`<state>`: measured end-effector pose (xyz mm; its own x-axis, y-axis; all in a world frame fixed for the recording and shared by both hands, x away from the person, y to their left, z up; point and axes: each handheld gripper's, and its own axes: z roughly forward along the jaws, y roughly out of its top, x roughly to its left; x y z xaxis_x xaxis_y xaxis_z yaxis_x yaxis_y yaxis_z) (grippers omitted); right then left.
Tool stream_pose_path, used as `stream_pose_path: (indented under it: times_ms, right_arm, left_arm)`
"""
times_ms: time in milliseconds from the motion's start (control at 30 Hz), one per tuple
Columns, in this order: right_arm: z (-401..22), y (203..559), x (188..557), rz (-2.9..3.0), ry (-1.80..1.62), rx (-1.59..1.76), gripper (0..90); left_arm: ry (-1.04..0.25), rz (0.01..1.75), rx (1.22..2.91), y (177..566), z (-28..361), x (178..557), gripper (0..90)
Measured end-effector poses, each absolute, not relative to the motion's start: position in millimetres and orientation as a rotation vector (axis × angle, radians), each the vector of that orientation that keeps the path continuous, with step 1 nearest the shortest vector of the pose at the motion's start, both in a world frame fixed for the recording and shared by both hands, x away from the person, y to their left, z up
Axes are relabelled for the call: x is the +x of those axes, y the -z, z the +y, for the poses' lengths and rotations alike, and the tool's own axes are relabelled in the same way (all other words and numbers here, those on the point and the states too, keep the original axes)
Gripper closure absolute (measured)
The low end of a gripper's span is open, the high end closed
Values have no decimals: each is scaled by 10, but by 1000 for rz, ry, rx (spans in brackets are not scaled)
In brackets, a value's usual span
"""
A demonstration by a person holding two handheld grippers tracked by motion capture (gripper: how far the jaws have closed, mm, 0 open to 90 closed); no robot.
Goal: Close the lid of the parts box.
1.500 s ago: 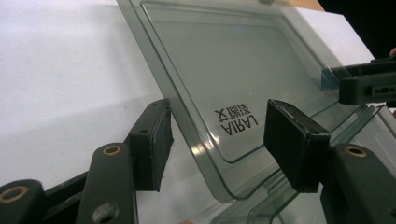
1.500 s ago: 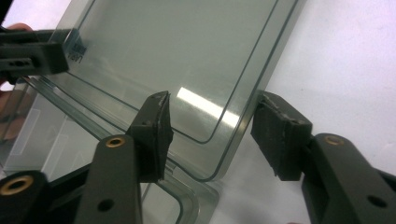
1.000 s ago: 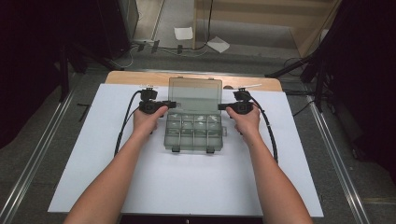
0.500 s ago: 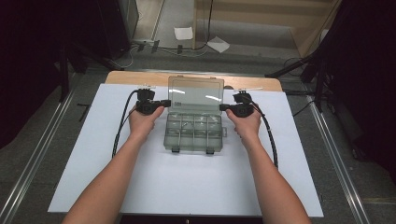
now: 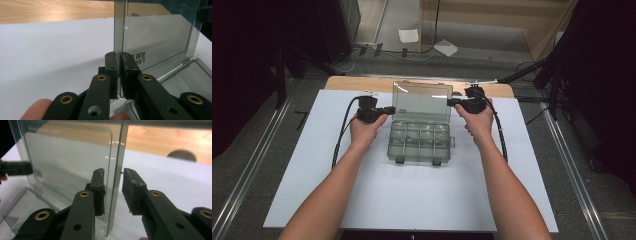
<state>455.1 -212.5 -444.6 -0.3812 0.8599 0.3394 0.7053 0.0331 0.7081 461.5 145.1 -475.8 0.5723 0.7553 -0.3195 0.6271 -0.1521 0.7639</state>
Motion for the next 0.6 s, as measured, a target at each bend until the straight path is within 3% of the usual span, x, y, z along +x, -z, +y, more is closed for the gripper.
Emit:
stream_pose_path:
  times_ms: [167, 433, 600]
  right_arm:
    - [-2141, 4372, 4634, 2094, -1260, 1650, 725]
    - [-2095, 4381, 4639, 2083, -1235, 1684, 852]
    - [-2050, 4332, 4580, 2071, -1212, 1674, 861]
  left_arm:
    - [-175, 1111, 1850, 4766, 1457, 4607, 845]
    - [-163, 1112, 1852, 4774, 1472, 4611, 844]
    - [-128, 1124, 1861, 4759, 1497, 4612, 815]
